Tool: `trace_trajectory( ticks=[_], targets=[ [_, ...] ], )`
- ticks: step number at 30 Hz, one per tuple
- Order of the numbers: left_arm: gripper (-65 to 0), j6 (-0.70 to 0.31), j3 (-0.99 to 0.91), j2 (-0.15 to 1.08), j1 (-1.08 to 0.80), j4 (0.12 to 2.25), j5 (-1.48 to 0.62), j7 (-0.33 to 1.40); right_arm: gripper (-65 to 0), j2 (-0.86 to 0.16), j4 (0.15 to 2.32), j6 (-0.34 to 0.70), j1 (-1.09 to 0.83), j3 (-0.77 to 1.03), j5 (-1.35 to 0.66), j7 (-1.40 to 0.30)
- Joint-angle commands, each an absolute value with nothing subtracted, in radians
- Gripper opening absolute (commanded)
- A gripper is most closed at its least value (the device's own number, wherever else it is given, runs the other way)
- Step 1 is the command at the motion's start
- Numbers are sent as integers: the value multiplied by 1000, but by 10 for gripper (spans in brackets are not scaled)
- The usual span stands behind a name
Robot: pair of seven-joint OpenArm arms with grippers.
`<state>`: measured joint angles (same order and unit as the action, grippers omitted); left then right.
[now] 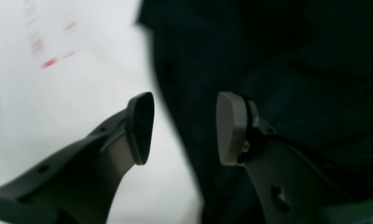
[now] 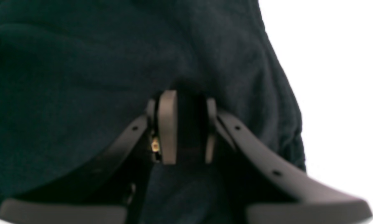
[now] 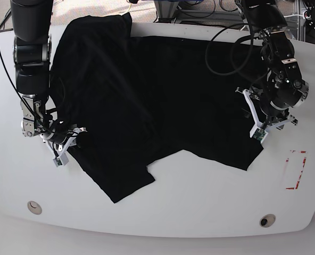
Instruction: Layout the t-shirt on the table in an organized manner, then fold the t-shirt properly
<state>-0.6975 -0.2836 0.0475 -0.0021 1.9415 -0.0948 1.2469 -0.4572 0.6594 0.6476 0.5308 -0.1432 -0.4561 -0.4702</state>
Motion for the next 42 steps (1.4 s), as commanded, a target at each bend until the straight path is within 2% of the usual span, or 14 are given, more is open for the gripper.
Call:
trace_trajectory(
  ticks=[1,13,23,35,42],
  targets=[
    [-361,-698,-257,51,-31,1948,-68,1224,-526,-467,665,647,552,-140,-452,-481],
    [-362,-698,-220,62,-200,1928,-24,1219,-526,-473,662,641,552,-140,-512,-483],
    [-362,-698,-222,122,-317,1928,-22,1219,-526,-487,661,638,552,-139,-512,-481],
    [-362,-698,-222,148,-400,1928,-22,1219,-526,-496,661,636,552,-137,-509,-479],
    [-364,-698,-223,150,-438,1928,-24,1219,-526,-512,659,636,549,-58,-504,-483]
  ],
)
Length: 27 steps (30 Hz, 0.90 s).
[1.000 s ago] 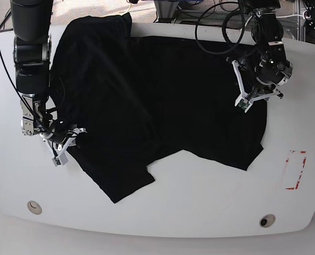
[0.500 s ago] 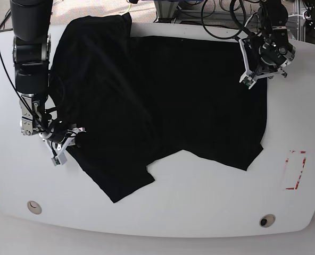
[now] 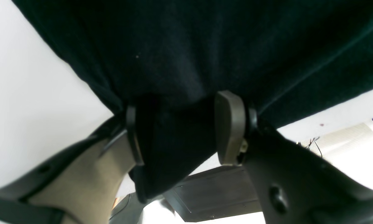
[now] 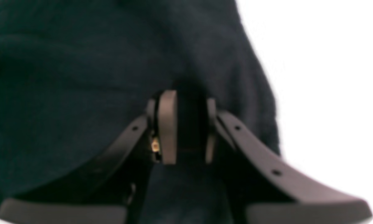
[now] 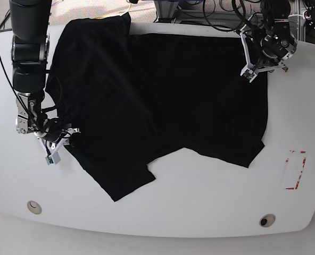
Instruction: Layout the t-shirt on the table in an organized manner, then fold the t-shirt properly
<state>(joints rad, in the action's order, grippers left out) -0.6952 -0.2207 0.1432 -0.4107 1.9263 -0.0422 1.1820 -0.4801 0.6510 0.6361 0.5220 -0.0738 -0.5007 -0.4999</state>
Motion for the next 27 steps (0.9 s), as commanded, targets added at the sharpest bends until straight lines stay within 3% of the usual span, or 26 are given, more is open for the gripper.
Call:
trace_trajectory(
  ticks=[1,12,27],
  targets=[
    [-364,-698,-225,150,-443,1928,-24,1219,-526,-513,659,636,549,-54,-498,-483],
    [-364,-698,-277,150,-472,1931,-24,1219,-526,-538,677,645,553,-50,-461,-504],
    [-364,-698,-277,148,-466,1933,-24,1219,-526,-538,1000,641,524,-54,-661,-740]
  ],
)
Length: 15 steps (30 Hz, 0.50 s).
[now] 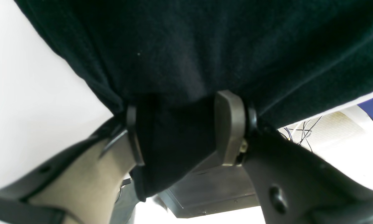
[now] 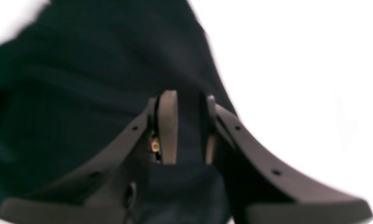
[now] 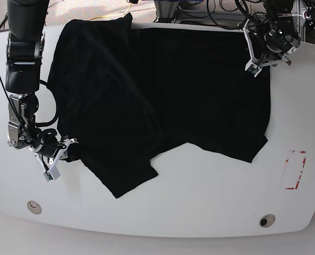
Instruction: Layout the t-shirt on the table in an organized manner, then fold the t-shirt properly
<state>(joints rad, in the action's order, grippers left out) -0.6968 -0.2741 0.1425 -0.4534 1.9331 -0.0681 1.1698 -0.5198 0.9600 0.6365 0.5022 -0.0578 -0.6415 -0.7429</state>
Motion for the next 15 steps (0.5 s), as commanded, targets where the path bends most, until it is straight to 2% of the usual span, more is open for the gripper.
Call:
trace_trajectory(
  ticks=[1,10,15],
  targets=[
    [-364,-698,-277,148,-466,1933,-24,1219,-526,-536,1006,639,524,-54,-662,-743],
    [-364,-698,-275,148,-464,1933,-24,1219,-526,-452,938,639,498,-59,-657,-743],
    [-364,-698,-275,147,-464,1933,-24,1219,-526,-394,886,645,496,-58,-544,-696]
  ],
)
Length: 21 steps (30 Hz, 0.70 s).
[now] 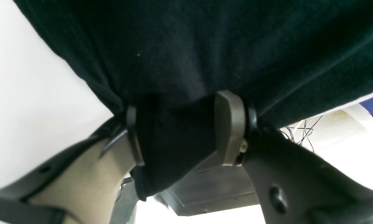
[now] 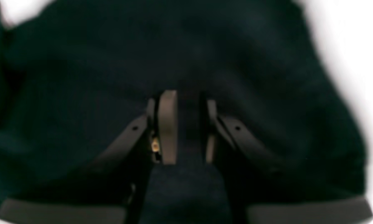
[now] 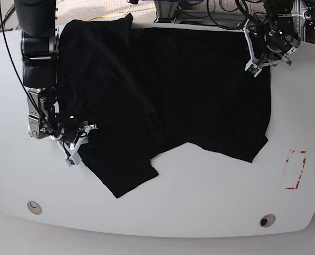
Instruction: Layout the t-shirt on the table in an organized manner, then fold the t-shirt properly
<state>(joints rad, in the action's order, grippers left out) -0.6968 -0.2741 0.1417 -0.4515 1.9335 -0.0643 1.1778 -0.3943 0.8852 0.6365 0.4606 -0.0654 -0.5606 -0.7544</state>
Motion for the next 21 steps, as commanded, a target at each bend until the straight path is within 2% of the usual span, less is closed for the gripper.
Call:
trace_trajectory(
  ticks=[1,10,21],
  targets=[
    [-364,-698,-275,147,-464,1933,-24,1219,-526,-384,877,645,495,-58,-519,-680],
    [-364,-698,-275,148,-464,1933,-24,1219,-526,-354,760,645,483,-53,-387,-562],
    [-364,-698,-275,150,-464,1933,-24,1219,-526,-418,628,645,493,-51,-384,-452]
  ],
)
